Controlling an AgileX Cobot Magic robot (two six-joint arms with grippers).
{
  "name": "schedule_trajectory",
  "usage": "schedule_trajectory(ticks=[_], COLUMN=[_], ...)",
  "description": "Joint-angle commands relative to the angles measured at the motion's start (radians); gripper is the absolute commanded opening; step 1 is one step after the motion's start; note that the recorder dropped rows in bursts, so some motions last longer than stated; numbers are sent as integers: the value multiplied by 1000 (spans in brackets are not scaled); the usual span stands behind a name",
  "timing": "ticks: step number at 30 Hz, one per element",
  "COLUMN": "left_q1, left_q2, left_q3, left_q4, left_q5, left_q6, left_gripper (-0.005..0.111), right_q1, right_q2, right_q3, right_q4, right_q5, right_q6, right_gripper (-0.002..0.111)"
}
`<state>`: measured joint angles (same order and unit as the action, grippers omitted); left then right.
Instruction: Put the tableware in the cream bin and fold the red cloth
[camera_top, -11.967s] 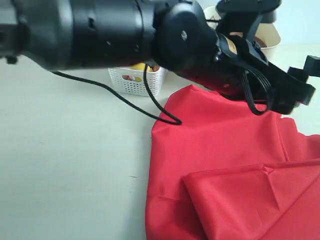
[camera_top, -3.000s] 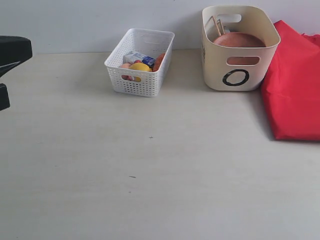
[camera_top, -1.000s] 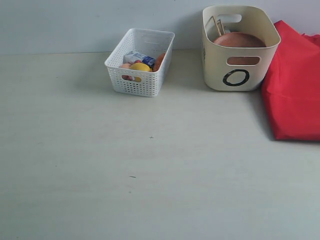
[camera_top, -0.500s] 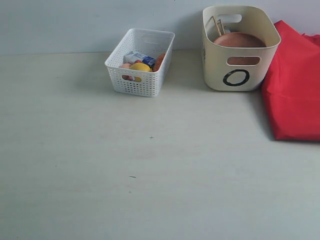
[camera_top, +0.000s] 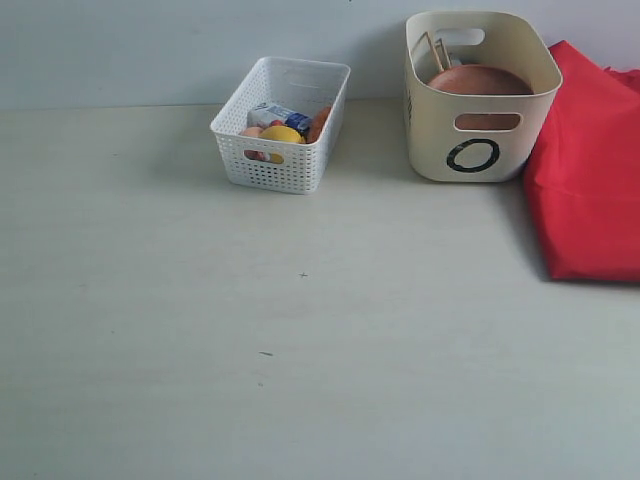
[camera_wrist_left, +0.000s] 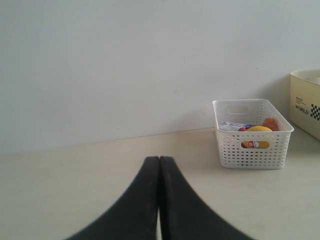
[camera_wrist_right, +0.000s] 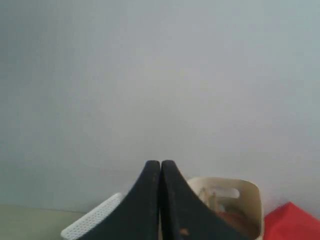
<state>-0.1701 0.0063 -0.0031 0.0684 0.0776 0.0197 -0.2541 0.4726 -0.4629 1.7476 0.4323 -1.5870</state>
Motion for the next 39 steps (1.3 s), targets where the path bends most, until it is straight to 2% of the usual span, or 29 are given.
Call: schedule_trajectory(ticks=[1, 3, 6, 11, 14, 16, 18, 21, 22, 24, 27, 34, 37, 39], left_q1=[-4, -4, -4, -4, -4, -4, -4, -4, -4, -4, -4, -4, -4, -4], left_q2=[-6, -6, -6, -6, -6, -6, -6, -6, -6, -6, -6, -6, -6, -6], left_q3=[3, 3, 3, 3, 3, 3, 3, 3, 3, 3, 3, 3, 3, 3], left_q4=[0, 0, 0, 0, 0, 0, 0, 0, 0, 0, 0, 0, 0, 0], left_q5=[3, 3, 3, 3, 3, 3, 3, 3, 3, 3, 3, 3, 3, 3], left_q6=[-7, -7, -7, -7, -7, -7, -7, -7, -7, -7, -7, -7, -7, -7], left_gripper=[0, 0, 0, 0, 0, 0, 0, 0, 0, 0, 0, 0, 0, 0], right_q1=[163, 224, 261, 266, 266, 266, 266, 266, 266, 266, 266, 266, 266, 266], right_q2=[-70, -101, -133, -135, -137, -160, -214, -307, -351, -436, -473, -473, -473, -473], right_q3=[29, 48, 73, 136, 191, 229, 242, 273, 302, 356, 400, 463, 463, 463], right_q4=[-3, -16, -112, -151, -165, -321, -650, -895, -997, -1221, -1369, -1459, -1636, -1636], right_q5=[14, 25, 41, 77, 37, 24, 5, -131, -225, -302, -318, -432, -432, -432], right_q6=[-77, -94, -87, -47, -6, 50, 302, 694, 861, 1130, 1270, 1416, 1618, 1614], right_gripper=[0, 0, 0, 0, 0, 0, 0, 0, 0, 0, 0, 0, 0, 0])
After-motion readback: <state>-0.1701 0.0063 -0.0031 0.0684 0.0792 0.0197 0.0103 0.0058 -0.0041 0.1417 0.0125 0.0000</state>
